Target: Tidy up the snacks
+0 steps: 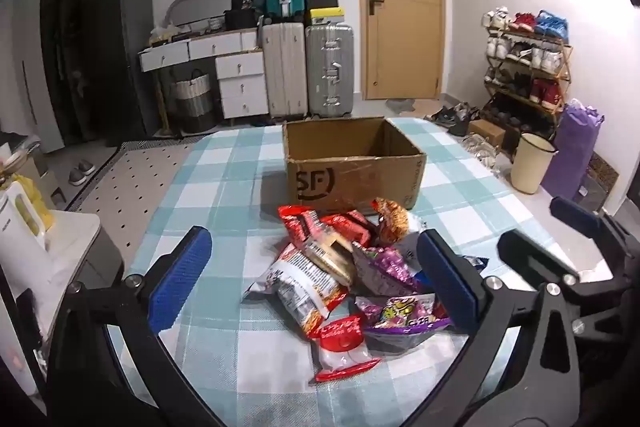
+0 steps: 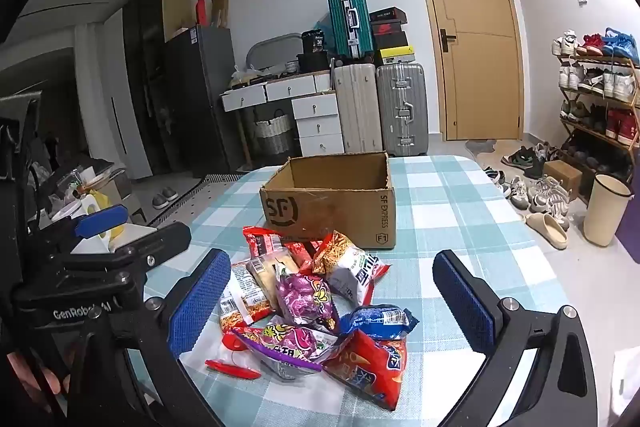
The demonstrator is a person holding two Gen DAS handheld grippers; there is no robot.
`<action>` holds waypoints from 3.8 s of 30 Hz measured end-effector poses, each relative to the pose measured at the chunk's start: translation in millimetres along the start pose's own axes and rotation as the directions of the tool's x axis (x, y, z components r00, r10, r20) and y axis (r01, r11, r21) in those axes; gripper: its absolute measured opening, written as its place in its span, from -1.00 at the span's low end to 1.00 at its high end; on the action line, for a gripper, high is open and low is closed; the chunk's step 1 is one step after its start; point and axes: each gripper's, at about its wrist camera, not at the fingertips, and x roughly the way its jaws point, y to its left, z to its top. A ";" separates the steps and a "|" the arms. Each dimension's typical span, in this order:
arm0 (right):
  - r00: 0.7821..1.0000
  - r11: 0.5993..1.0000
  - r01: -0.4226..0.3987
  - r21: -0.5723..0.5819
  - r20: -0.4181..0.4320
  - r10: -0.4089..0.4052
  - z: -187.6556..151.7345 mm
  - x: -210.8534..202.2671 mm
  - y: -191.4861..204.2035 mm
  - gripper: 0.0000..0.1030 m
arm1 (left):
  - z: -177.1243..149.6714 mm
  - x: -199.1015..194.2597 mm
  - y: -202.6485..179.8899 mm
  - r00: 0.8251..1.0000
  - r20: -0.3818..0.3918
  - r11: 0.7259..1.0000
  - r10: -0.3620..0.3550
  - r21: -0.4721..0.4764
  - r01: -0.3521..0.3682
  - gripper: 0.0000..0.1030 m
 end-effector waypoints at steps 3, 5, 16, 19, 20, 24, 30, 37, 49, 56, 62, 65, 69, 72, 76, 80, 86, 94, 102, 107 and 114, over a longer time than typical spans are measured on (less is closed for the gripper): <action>1.000 1.000 -0.011 0.014 0.002 0.011 0.2 -0.5 -0.6 1.00 | 0.7 2.4 -1.7 1.000 -0.030 1.000 -0.003 0.029 0.004 0.99; 1.000 1.000 -0.013 0.010 0.001 0.013 0.5 -0.9 -0.9 1.00 | 0.8 6.0 -3.3 1.000 -0.027 1.000 -0.001 0.030 0.002 0.99; 1.000 1.000 -0.006 0.019 0.002 0.006 3.0 -7.9 -4.3 1.00 | 0.4 -0.6 2.3 1.000 0.003 1.000 0.012 0.010 -0.012 0.99; 1.000 1.000 -0.003 0.018 0.004 0.002 2.1 -5.2 -3.0 1.00 | 0.1 -0.4 2.6 1.000 0.005 1.000 0.015 0.007 -0.015 0.99; 1.000 1.000 -0.003 0.018 0.005 0.003 2.1 -5.2 -2.9 1.00 | 0.0 -0.7 3.0 1.000 0.006 1.000 0.016 0.006 -0.016 0.99; 1.000 1.000 -0.001 0.017 0.008 0.001 1.4 -4.7 -2.7 1.00 | 0.6 -0.3 3.2 1.000 0.006 1.000 0.011 0.008 -0.011 0.99; 1.000 1.000 0.000 0.021 0.010 -0.001 0.1 -4.4 -2.7 1.00 | 0.5 -0.7 2.7 1.000 0.005 1.000 0.011 0.009 -0.011 0.99; 1.000 1.000 0.001 0.023 0.012 -0.002 -1.1 -6.6 -4.2 1.00 | -0.8 -0.6 2.1 1.000 0.008 1.000 0.017 0.009 -0.017 0.99; 1.000 1.000 0.002 0.026 0.008 -0.002 -1.8 -6.0 -4.3 1.00 | -2.9 -0.4 3.9 1.000 0.006 1.000 0.027 0.004 -0.027 0.99; 1.000 1.000 -0.001 0.026 0.007 0.001 -3.2 -5.3 -3.3 1.00 | -4.2 -0.2 4.1 0.999 0.013 0.999 0.037 0.004 -0.037 0.99; 1.000 1.000 -0.001 0.028 0.003 0.001 -2.7 -5.4 -4.0 1.00 | -4.4 -1.1 4.3 0.999 0.015 0.999 0.041 0.005 -0.041 0.99; 1.000 1.000 -0.004 0.029 0.002 0.004 -3.3 -5.2 -4.3 1.00 | -4.0 -0.8 5.3 0.999 0.013 0.999 0.038 0.004 -0.038 0.99; 1.000 1.000 -0.003 0.030 -0.001 0.003 -4.7 -5.1 -4.5 1.00 | -4.4 -0.9 4.6 0.999 0.013 0.999 0.038 0.003 -0.038 0.99; 1.000 1.000 -0.001 0.028 0.000 0.001 -4.1 -4.8 -4.7 1.00 | -4.3 -0.9 4.8 0.999 0.013 0.999 0.038 0.004 -0.038 0.99; 1.000 1.000 -0.006 0.028 -0.004 0.006 -6.5 -4.3 -5.4 1.00 | -4.4 -0.8 4.6 0.999 0.013 0.999 0.039 0.005 -0.039 0.99; 1.000 1.000 -0.009 0.026 -0.015 0.009 -12.2 -1.8 -8.4 1.00 | -6.8 1.8 6.1 0.999 0.007 0.999 0.040 0.005 -0.040 0.99; 0.999 0.999 -0.004 0.038 -0.042 0.006 -21.9 4.5 -15.3 1.00 | -11.2 7.6 8.2 0.999 -0.005 0.999 0.038 0.002 -0.038 0.99; 0.996 0.998 -0.005 0.068 -0.093 0.011 -38.8 21.4 -29.6 1.00 | -14.2 15.7 9.2 0.999 -0.024 0.999 0.036 0.000 -0.036 0.99; 0.989 0.992 0.004 0.124 -0.147 0.014 -55.4 43.9 -47.3 1.00 | -18.6 21.0 9.8 0.999 -0.039 0.999 0.034 -0.003 -0.034 0.99; 0.984 0.987 0.009 0.164 -0.179 0.021 -63.6 56.1 -57.5 1.00 | -21.9 27.3 13.2 0.998 -0.052 0.999 0.035 -0.009 -0.036 0.99; 0.971 0.974 -0.014 0.225 -0.227 0.067 -75.6 73.5 -67.9 0.98 | -25.0 36.7 18.6 0.997 -0.076 0.999 0.027 -0.016 -0.028 0.99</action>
